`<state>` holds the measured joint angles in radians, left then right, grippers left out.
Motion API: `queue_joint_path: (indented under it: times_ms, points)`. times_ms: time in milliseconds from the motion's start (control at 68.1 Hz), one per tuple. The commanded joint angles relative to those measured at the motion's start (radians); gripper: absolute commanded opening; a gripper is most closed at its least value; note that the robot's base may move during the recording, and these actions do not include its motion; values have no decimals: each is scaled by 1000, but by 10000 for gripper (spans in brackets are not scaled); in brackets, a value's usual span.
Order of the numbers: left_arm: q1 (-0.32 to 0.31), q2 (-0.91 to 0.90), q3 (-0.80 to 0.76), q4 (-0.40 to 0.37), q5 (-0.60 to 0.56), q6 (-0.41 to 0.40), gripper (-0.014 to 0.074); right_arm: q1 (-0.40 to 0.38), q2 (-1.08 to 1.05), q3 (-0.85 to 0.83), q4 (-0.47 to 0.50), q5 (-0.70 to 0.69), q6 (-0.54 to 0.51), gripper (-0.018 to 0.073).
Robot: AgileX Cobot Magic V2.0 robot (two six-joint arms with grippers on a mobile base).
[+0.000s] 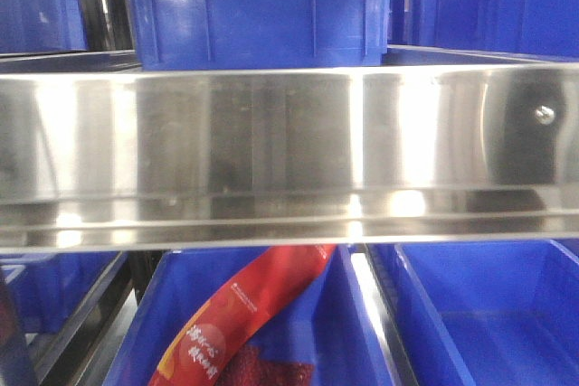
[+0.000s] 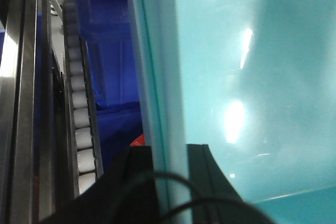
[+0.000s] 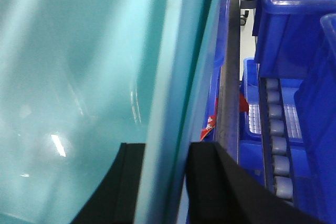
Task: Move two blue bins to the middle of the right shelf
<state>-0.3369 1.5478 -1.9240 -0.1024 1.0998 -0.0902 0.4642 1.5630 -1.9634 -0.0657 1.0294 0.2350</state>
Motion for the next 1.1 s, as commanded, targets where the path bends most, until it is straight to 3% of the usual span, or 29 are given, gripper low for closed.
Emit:
queue_joint_path:
  times_ms: [0,1086]
  points:
    - [-6,-25,-22,-71,-79,8,-111,-1,-12,-16,7,-81,10,-155]
    - [-6,-25,-22,-71,-79,8,-111,-1,-12,-16,7,-81,10,-155]
